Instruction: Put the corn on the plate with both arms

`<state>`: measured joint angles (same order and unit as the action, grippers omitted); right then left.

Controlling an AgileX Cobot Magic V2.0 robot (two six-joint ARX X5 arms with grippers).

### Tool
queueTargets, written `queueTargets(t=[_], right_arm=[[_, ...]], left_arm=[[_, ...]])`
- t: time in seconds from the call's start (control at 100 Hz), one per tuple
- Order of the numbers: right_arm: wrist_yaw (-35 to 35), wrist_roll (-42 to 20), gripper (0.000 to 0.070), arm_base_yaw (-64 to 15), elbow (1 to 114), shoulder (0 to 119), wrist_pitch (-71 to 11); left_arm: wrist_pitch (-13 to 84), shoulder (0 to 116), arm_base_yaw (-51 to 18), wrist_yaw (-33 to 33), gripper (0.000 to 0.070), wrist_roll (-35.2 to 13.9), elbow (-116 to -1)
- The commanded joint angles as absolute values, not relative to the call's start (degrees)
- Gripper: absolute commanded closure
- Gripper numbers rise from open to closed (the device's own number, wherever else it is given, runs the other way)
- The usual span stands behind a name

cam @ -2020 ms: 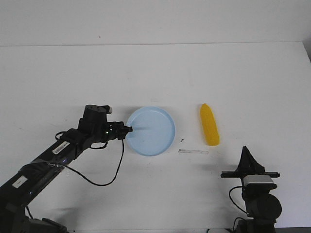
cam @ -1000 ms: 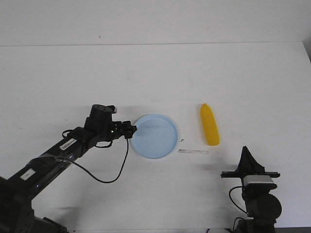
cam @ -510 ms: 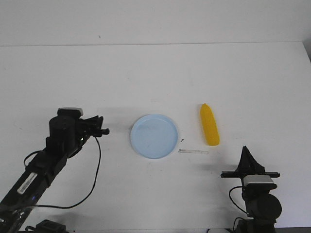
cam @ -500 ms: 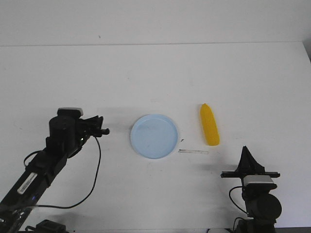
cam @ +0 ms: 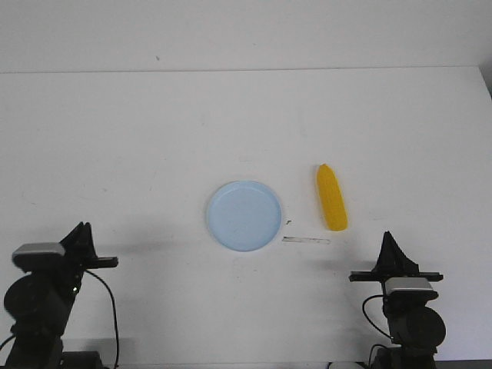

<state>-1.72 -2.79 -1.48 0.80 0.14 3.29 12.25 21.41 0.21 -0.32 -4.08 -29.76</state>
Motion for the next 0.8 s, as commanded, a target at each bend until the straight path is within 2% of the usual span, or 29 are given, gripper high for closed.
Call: queueTargets(t=[0.0, 0.08, 0.23, 0.49, 0.79], right_arm=[[-1.9, -2.9, 0.069, -1.5, 0.7, 0.1, 4.0], [-1.9, -2.9, 0.069, -1.5, 0.7, 0.1, 4.0], [-1.9, -2.9, 0.069, -1.5, 0.7, 0.1, 4.0], [-1.9, -2.9, 0.069, -1.5, 0.7, 0.1, 4.0], [-1.9, -2.9, 0.069, -1.5, 0.7, 0.1, 4.0]], left_arm=[[14.8, 17.0, 1.8, -0.6, 0.0676, -3.5, -30.0], [17.9, 12.3, 3.2, -0.8, 0.0699, -3.5, -29.6], [19.2, 6.6, 3.7, -1.8, 0.0699, -3.5, -29.1], [19.1, 6.5, 3.6, -1.9, 0.0699, -3.7, -28.8], [6.4, 6.8, -1.2, -1.8, 0.0699, -2.7, -19.6]])
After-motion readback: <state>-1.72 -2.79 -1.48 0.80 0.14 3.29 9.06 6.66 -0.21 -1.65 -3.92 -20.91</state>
